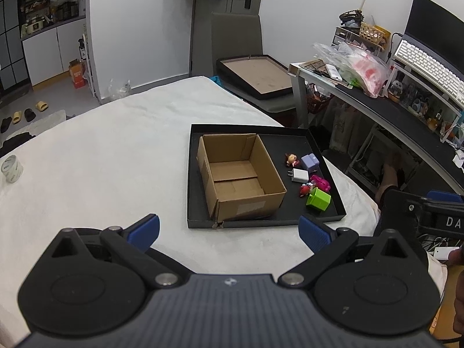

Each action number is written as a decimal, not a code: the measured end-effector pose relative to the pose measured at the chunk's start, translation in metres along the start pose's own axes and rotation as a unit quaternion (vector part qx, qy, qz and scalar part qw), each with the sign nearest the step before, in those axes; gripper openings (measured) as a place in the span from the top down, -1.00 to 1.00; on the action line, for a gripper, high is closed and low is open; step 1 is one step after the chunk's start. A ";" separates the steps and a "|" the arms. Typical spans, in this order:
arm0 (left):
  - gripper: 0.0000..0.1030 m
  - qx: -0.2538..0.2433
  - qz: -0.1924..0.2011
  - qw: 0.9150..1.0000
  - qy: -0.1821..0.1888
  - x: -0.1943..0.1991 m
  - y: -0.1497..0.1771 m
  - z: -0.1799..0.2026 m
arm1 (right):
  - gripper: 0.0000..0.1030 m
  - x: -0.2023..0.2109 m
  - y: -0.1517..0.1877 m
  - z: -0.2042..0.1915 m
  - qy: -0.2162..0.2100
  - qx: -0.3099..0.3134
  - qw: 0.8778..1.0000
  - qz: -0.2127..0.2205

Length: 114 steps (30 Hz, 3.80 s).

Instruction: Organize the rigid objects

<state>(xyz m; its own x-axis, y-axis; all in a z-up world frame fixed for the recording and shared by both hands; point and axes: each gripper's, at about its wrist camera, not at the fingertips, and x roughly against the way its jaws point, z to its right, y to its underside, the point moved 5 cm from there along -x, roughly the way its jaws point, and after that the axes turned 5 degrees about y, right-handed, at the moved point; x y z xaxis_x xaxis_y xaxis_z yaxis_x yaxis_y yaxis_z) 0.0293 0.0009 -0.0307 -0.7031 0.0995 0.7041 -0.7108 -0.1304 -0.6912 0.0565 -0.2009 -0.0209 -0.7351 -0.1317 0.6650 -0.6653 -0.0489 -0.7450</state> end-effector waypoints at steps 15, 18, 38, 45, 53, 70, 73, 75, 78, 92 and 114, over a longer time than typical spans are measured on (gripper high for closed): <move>-0.97 0.001 -0.001 1.000 0.002 -0.001 0.002 0.000 | -1.00 -0.005 0.004 0.004 0.006 -0.003 1.000 -0.004; -0.97 -0.001 0.000 1.000 0.002 -0.001 0.003 0.000 | -1.00 -0.006 0.004 0.005 0.008 -0.003 1.000 -0.005; -0.97 -0.003 -0.002 1.000 -0.003 0.005 -0.003 -0.004 | -1.00 -0.006 0.003 0.000 0.011 0.006 1.000 -0.003; -0.97 -0.004 -0.003 1.000 0.000 0.001 -0.005 -0.007 | -1.00 -0.010 0.001 -0.003 0.011 0.008 1.000 -0.004; -0.97 -0.003 -0.012 1.000 -0.003 -0.019 -0.013 -0.010 | -1.00 -0.029 -0.006 0.008 0.013 -0.013 1.000 -0.008; -0.92 0.018 -0.044 0.999 -0.004 -0.083 -0.036 -0.022 | -1.00 -0.094 -0.014 0.035 0.019 -0.044 0.998 -0.036; -0.91 0.016 -0.051 0.999 -0.008 -0.097 -0.040 -0.022 | -0.96 -0.108 -0.016 0.040 0.017 -0.053 0.998 -0.044; -0.90 0.016 -0.057 0.998 -0.009 -0.108 -0.042 -0.023 | -0.93 -0.117 -0.017 0.042 0.014 -0.055 0.997 -0.047; -0.83 0.018 -0.066 0.998 -0.012 -0.124 -0.045 -0.023 | -0.85 -0.132 -0.019 0.044 0.013 -0.063 0.997 -0.052; -0.38 0.052 -0.107 0.993 -0.026 -0.194 -0.052 -0.041 | -0.67 -0.206 -0.009 0.071 0.022 -0.121 0.988 -0.089; 0.17 0.080 -0.180 0.979 -0.047 -0.280 -0.019 -0.061 | -0.68 -0.308 0.038 0.089 0.068 -0.125 0.982 -0.127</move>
<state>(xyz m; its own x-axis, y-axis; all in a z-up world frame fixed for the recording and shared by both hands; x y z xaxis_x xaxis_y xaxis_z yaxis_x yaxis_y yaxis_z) 0.2381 0.0355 -0.2249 -0.3971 0.0767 0.9145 -0.8941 -0.2570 -0.3667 0.2690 -0.2507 -0.2587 -0.5408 -0.0119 0.8410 -0.8280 0.1838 -0.5298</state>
